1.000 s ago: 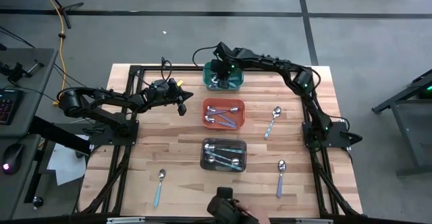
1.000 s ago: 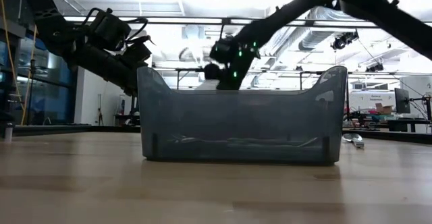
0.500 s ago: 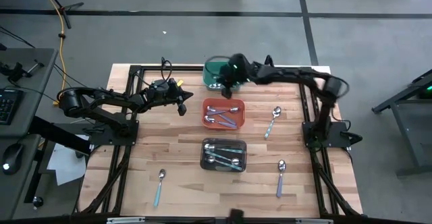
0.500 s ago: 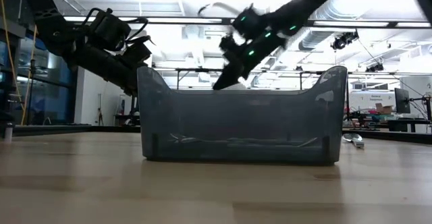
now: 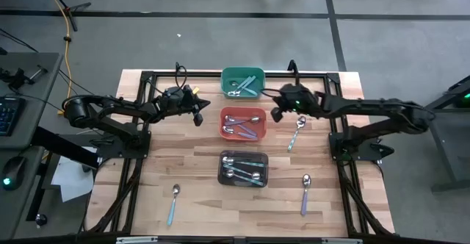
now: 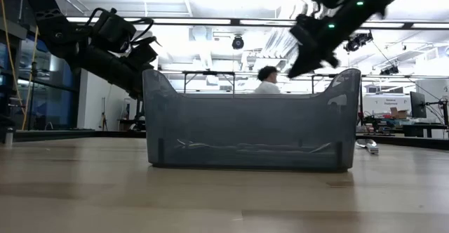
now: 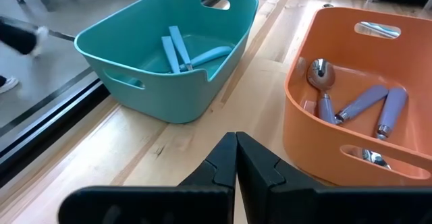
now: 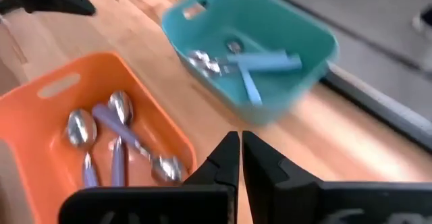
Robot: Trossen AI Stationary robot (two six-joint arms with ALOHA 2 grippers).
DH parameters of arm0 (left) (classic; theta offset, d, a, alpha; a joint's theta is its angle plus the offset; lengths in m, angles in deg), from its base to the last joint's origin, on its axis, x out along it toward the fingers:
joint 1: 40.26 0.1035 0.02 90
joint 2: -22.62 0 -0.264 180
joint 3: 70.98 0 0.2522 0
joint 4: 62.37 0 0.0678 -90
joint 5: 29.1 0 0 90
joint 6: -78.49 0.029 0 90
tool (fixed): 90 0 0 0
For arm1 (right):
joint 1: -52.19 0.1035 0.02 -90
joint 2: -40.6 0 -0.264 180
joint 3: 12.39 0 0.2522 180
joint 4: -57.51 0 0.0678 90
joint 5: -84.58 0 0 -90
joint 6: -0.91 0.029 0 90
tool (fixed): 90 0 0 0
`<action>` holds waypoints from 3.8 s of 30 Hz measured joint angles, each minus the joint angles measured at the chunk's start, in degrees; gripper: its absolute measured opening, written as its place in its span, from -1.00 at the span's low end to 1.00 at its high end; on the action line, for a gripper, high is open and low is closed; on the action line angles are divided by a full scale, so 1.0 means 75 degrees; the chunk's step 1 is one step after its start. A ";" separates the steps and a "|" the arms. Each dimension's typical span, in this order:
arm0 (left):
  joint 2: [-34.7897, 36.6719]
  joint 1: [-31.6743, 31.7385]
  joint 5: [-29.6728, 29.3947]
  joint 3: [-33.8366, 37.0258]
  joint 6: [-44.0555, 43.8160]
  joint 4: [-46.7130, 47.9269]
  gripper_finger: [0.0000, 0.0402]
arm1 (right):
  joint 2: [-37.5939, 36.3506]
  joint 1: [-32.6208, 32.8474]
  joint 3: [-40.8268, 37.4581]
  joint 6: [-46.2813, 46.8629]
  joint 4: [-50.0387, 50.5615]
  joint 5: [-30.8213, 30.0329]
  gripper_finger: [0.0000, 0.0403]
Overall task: Sort silverware by color (type)
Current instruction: Put the violet spoon into the orange bin
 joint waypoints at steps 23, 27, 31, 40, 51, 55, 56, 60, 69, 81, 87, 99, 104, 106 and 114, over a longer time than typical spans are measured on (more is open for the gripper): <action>0.0000 -0.0121 0.0009 0.0000 -0.0344 0.0044 -1.00 | -0.0247 -0.0860 -0.0620 0.2814 0.3821 -0.0549 -0.56; 0.0000 -0.0121 0.0009 0.0000 -0.0344 0.0043 -1.00 | -0.0172 -0.1208 -0.0840 0.2091 0.3096 -0.0190 -0.59; 0.0000 -0.0121 0.0009 0.0000 -0.0283 0.0038 -1.00 | -0.0172 -0.1419 -0.1449 0.1435 0.1722 0.0133 -0.64; 0.0000 -0.0121 0.0009 0.0000 -0.0359 0.0035 -1.00 | -0.0172 -0.1794 -0.2296 0.0488 -0.0288 0.0459 -0.75; 0.0000 -0.0121 0.0009 0.0000 -0.0425 0.0003 -1.00 | -0.0172 -0.1899 -0.2296 0.0656 -0.0526 0.0943 -0.75; 0.0000 -0.0121 0.0006 0.0000 -0.0422 0.0003 -1.00 | -0.0169 -0.2014 -0.2191 0.0171 -0.0360 0.1118 -0.75; 0.0000 -0.0121 0.0006 0.0000 -0.0421 0.0003 -1.00 | -0.0169 -0.2110 -0.2078 0.0014 -0.0267 0.1300 -0.75; 0.0000 -0.0121 0.0006 0.0000 -0.0418 0.0002 -1.00 | -0.0169 -0.2576 -0.1361 -0.0601 0.0213 0.1960 -0.75; 0.0000 -0.0121 0.0006 0.0000 -0.0401 0.0003 -1.00 | -0.0172 -0.3043 0.0379 -0.1618 0.1874 0.2655 -0.75; 0.0000 -0.0118 -0.0044 0.0000 -0.0334 0.0022 -1.00 | -0.0170 -0.2663 0.0665 -0.1536 0.1999 0.2239 -0.75; 0.0000 -0.0121 -0.0044 0.0000 -0.0364 0.0021 -1.00 | -0.0169 -0.2659 0.0665 -0.1534 0.1999 0.2235 -0.75; 0.0000 -0.0120 -0.0050 0.0000 -0.0347 0.0006 -1.00 | -0.0169 -0.2282 0.0665 -0.1445 0.2534 0.2208 -0.75; 0.0000 -0.0200 -0.0052 0.0000 -0.0347 0.0003 -1.00 | -0.0171 -0.1530 0.0665 -0.1101 0.2818 0.1760 -0.75; 0.0000 -0.0221 -0.0052 0.0000 -0.0349 0.0003 -1.00 | -0.0169 -0.1201 0.0665 -0.0918 0.3009 0.1554 -0.75; 0.0000 -0.0395 -0.0050 0.0000 -0.0137 0.0005 -1.00 | -0.0169 0.0357 0.0665 0.0594 0.4027 0.1504 -0.75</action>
